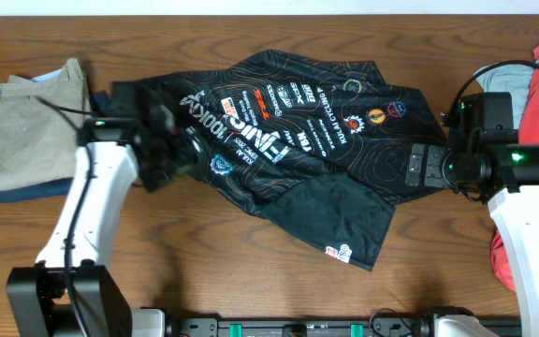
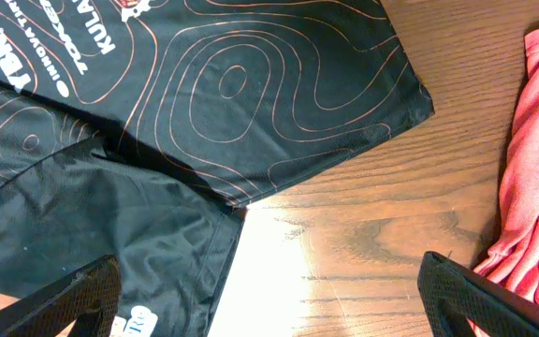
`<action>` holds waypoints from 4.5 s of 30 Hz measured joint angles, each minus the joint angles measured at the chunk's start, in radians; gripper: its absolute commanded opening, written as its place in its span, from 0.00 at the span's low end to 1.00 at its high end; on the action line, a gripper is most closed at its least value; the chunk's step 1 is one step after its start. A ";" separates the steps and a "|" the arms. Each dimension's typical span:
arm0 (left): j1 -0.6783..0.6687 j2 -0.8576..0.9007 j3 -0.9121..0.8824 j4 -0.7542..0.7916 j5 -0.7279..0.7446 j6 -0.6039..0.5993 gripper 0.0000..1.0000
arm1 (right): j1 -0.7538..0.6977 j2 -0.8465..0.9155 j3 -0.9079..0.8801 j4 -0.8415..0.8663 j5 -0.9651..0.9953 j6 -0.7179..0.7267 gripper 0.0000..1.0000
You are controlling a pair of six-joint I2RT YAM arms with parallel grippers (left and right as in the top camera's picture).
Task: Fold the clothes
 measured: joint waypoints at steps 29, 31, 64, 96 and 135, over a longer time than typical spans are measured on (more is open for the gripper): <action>-0.664 0.081 -0.373 0.713 -0.027 -0.638 0.98 | 0.000 0.000 0.000 -0.029 -0.001 0.000 0.99; -0.666 0.102 -0.368 0.780 -0.026 -0.658 0.98 | 0.000 0.000 0.000 -0.030 0.000 0.000 0.99; -0.268 0.008 -0.387 0.143 -0.102 -0.257 0.06 | 0.000 0.000 -0.012 -0.013 0.047 0.014 0.99; -0.008 -0.174 -0.387 0.038 -0.128 -0.130 0.06 | -0.083 0.121 -0.488 0.589 0.056 0.262 0.99; -0.008 -0.174 -0.387 0.046 -0.128 -0.130 0.06 | -0.302 0.324 -0.467 0.811 0.059 0.443 0.01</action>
